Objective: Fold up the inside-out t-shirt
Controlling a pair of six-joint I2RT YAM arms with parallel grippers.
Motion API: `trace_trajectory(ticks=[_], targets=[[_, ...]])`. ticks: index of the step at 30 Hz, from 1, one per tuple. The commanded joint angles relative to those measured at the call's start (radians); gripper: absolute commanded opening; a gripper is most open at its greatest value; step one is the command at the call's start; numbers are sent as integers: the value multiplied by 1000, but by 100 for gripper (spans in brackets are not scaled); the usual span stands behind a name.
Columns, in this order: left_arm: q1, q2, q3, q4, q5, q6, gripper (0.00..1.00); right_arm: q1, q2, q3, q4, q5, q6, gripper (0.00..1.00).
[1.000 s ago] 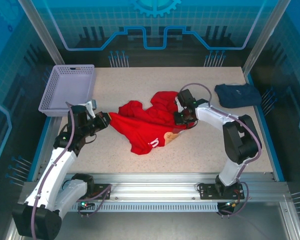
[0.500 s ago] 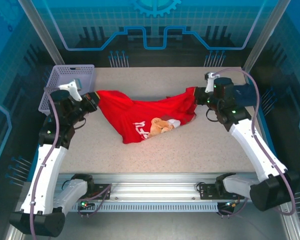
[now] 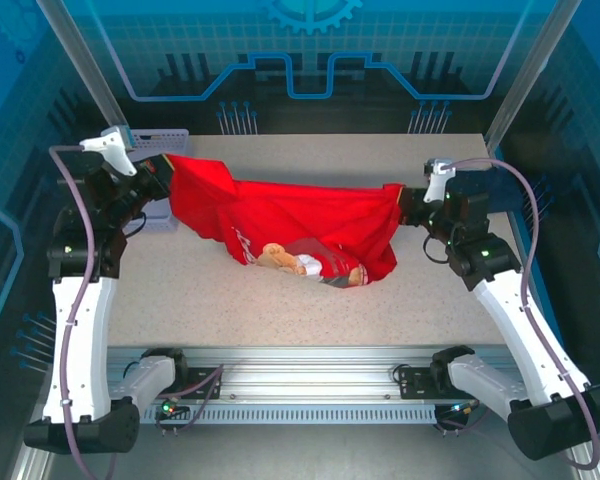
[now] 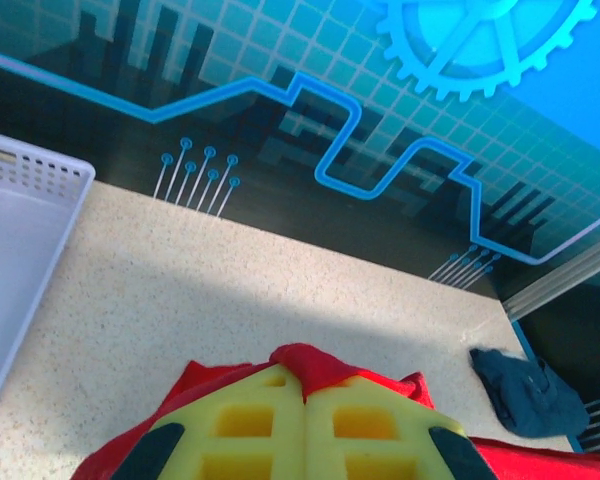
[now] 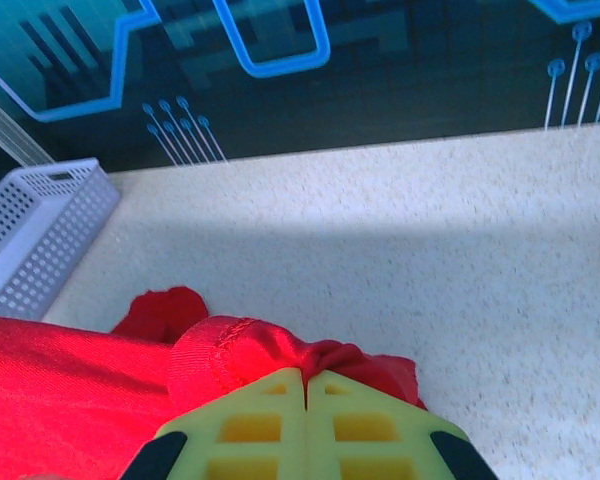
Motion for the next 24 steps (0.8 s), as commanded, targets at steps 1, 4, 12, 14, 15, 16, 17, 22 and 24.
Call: trace_trajectory(ticks=[1,4,12,14,15,16,17,22,24], targets=[[13,5,-90,-10,73,12,0,-15,47,-75,-63,43,29,4],[12,14,-182,14,149,-13,0,-29,146,-101,-86,70,45,7],[12,11,-277,6,165,20,0,-53,437,-61,-110,-29,19,20],[12,15,-284,12,172,20,0,-46,454,-73,-120,-32,12,26],[12,17,-286,13,173,22,0,-43,454,-80,-125,-23,9,30],[12,18,-288,17,175,22,0,-40,452,-88,-131,-9,7,34],[12,21,-290,21,178,22,0,-37,449,-97,-137,0,5,38],[12,39,-293,33,202,16,0,42,431,-155,-142,37,29,46],[12,39,-294,36,206,16,0,92,431,-172,-147,101,43,47]])
